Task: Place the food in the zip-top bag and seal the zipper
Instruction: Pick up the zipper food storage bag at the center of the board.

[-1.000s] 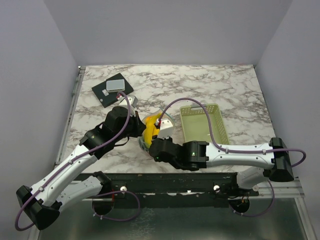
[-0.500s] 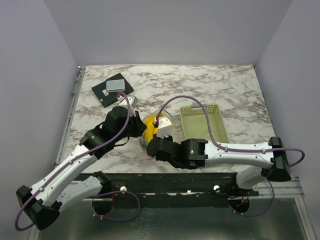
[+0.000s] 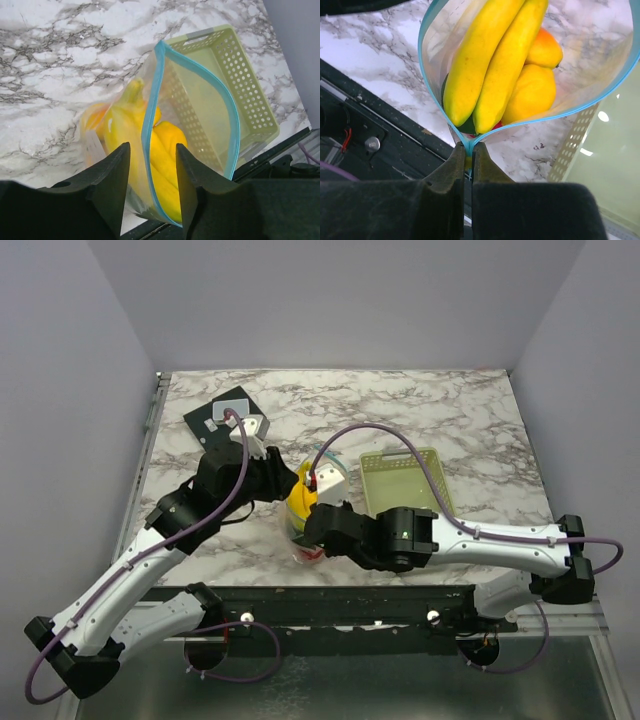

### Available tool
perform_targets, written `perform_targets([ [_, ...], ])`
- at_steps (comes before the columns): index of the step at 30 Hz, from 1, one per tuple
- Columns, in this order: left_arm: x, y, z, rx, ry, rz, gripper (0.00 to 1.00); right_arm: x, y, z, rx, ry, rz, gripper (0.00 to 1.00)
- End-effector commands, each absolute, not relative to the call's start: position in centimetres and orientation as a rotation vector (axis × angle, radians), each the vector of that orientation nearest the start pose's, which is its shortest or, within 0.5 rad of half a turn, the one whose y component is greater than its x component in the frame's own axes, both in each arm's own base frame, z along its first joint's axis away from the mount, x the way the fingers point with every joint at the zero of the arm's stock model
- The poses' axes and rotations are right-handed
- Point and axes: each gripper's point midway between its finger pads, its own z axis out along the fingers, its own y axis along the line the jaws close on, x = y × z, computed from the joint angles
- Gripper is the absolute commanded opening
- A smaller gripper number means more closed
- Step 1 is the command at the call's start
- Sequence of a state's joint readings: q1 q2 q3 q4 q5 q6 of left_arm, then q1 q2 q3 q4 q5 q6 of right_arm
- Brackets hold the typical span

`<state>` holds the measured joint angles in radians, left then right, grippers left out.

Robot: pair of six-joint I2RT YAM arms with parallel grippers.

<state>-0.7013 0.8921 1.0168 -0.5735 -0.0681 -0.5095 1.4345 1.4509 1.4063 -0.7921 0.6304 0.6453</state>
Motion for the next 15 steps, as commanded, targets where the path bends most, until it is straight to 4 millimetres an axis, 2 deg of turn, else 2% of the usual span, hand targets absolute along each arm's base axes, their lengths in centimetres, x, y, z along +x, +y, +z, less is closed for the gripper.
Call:
perform_targets([
  [1, 22.5, -18.9, 29.4, 0.168, 2.022, -0.647, 0.46, 12.3, 34.2, 26.2, -0.715, 2.113, 0.414, 0.01],
  [7, 21.3, -19.3, 32.0, 0.276, 1.952, -0.703, 0.59, 11.2, 34.1, 27.5, -0.836, 2.107, 0.451, 0.01],
  [15, 18.1, -19.9, 35.2, 0.529, 1.799, -0.792, 0.73, 8.6, 34.2, 28.9, -1.046, 2.082, 0.576, 0.01],
])
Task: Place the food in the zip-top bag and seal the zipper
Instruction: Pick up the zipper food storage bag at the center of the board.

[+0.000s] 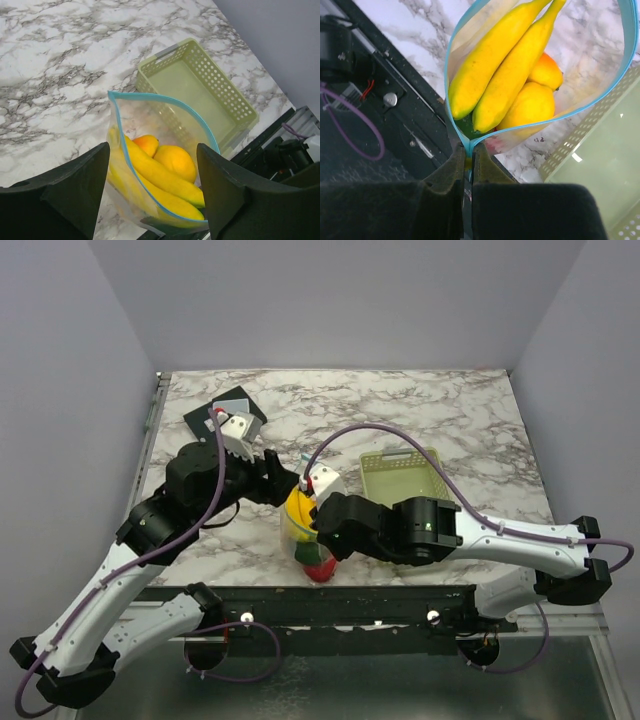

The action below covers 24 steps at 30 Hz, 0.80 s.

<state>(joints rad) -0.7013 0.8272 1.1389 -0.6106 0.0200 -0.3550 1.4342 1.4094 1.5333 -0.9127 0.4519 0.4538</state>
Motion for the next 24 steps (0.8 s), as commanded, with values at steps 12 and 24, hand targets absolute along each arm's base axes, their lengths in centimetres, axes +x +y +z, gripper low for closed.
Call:
perform_targets([
  [12, 13.0, -21.2, 36.3, 0.831, 1.624, -0.973, 0.72, 4.7, 34.8, 31.5, -1.32, 2.021, 0.763, 0.01],
  [24, 5.4, -22.7, 37.3, 1.162, 1.39, -1.331, 0.74, -0.5, 36.4, 33.9, -1.592, 1.859, 1.01, 0.01],
])
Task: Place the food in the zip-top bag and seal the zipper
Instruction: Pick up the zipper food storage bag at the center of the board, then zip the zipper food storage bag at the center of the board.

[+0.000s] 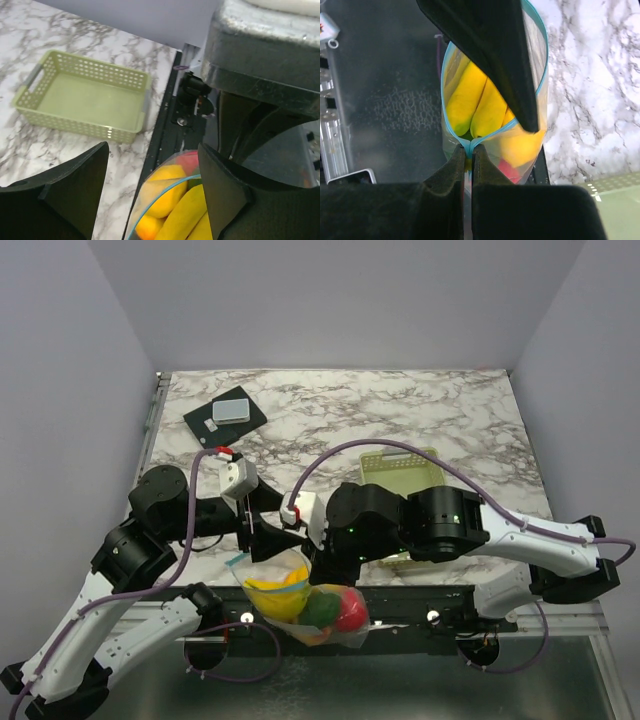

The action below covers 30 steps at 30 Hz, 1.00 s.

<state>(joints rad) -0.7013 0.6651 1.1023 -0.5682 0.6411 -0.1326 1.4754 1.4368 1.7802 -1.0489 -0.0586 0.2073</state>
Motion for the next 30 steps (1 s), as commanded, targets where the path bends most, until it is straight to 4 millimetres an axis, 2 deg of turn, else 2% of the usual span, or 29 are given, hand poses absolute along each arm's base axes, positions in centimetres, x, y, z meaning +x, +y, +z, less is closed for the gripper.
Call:
perform_targets([
  [1, 4.9, -22.7, 37.3, 1.18, 1.376, -1.352, 0.74, -0.7, 36.4, 34.2, -1.597, 1.846, 1.02, 0.01],
  [6, 3.0, -22.5, 37.7, 1.259, 1.308, -1.437, 0.74, -0.8, 36.8, 35.5, -1.598, 1.804, 1.043, 0.01],
  [13, 1.0, -22.0, 37.5, 1.309, 1.266, -1.519, 0.75, -0.4, 37.1, 35.9, -1.604, 1.797, 1.011, 0.01],
  [30, 0.2, -22.6, 36.1, 1.329, 1.292, -1.566, 0.75, 0.5, 36.9, 37.3, -1.569, 1.799, 0.964, 0.01],
])
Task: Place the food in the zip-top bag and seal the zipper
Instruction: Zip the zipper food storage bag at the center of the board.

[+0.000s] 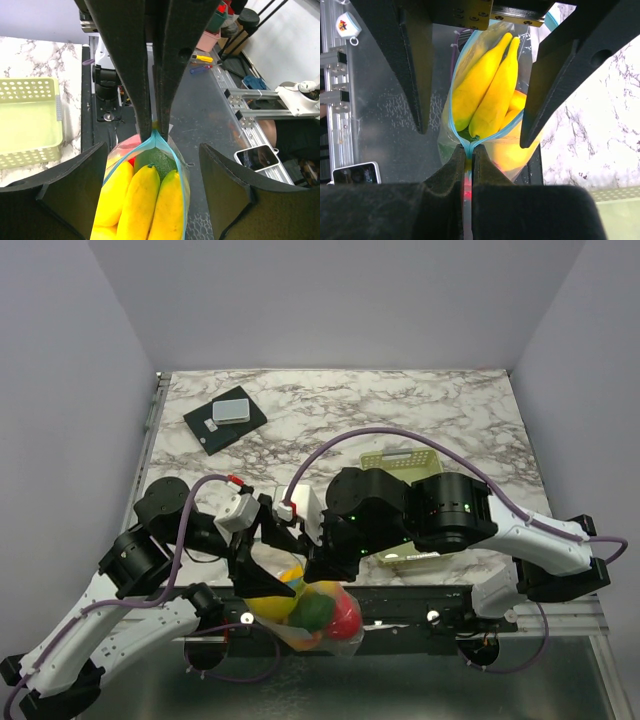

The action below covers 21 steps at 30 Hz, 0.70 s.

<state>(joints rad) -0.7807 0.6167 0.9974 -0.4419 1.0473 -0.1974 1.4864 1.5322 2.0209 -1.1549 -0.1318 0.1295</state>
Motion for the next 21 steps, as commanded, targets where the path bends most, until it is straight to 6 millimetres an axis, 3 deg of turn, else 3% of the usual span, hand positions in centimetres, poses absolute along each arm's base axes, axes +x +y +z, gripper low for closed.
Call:
perform_targets([
  [1, 0.2, -22.6, 36.1, 1.323, 1.294, -1.562, 0.75, 0.6, 36.9, 37.3, -1.563, 1.804, 0.955, 0.01],
  [9, 0.4, -22.9, 35.4, 1.307, 1.325, -1.554, 0.7, 1.2, 36.7, 37.5, -1.523, 1.842, 0.917, 0.01],
  [15, 0.8, -23.0, 35.1, 1.302, 1.34, -1.524, 0.52, 1.4, 36.3, 38.0, -1.496, 1.843, 0.917, 0.01],
  [21, 1.3, -23.2, 34.6, 1.293, 1.366, -1.491, 0.43, 1.4, 36.1, 38.3, -1.488, 1.84, 0.925, 0.01],
])
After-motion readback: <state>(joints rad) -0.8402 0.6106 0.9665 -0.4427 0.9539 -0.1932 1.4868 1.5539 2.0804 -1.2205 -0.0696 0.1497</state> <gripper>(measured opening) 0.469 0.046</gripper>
